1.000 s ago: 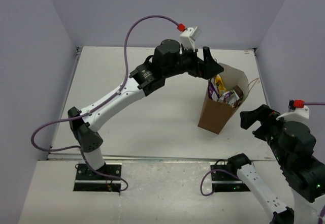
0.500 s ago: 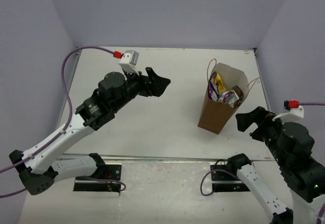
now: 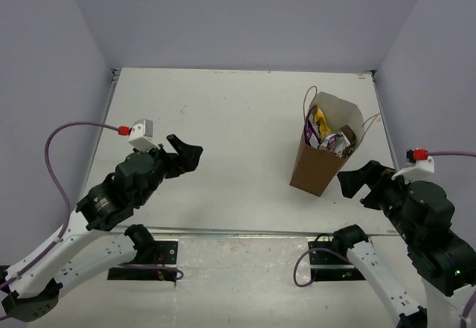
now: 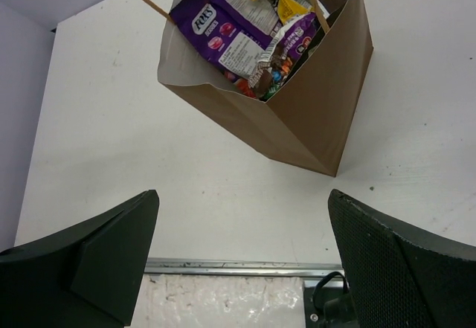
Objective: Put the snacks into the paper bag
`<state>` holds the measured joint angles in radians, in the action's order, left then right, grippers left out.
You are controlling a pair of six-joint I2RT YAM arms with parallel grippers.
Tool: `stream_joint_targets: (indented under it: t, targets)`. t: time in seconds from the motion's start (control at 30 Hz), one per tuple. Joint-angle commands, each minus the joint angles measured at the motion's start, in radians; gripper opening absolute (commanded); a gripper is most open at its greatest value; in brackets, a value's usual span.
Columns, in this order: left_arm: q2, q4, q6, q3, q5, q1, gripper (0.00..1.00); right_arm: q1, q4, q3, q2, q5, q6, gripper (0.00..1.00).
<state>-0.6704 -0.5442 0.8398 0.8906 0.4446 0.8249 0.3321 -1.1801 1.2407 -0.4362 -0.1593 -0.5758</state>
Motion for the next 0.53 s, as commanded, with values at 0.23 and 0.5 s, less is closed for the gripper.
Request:
stream_joint_targets:
  t: [0.23, 0.5]
  targets:
    - [0.060, -0.091, 0.142, -0.137, 0.052, -0.007, 1.00, 0.002, 0.031, -0.030, 0.031, 0.050, 0.001, 0.99]
    - [0.057, -0.097, 0.151, -0.145, 0.074, -0.007, 1.00, 0.002, 0.048, -0.034, 0.045, 0.067, 0.016, 0.99]
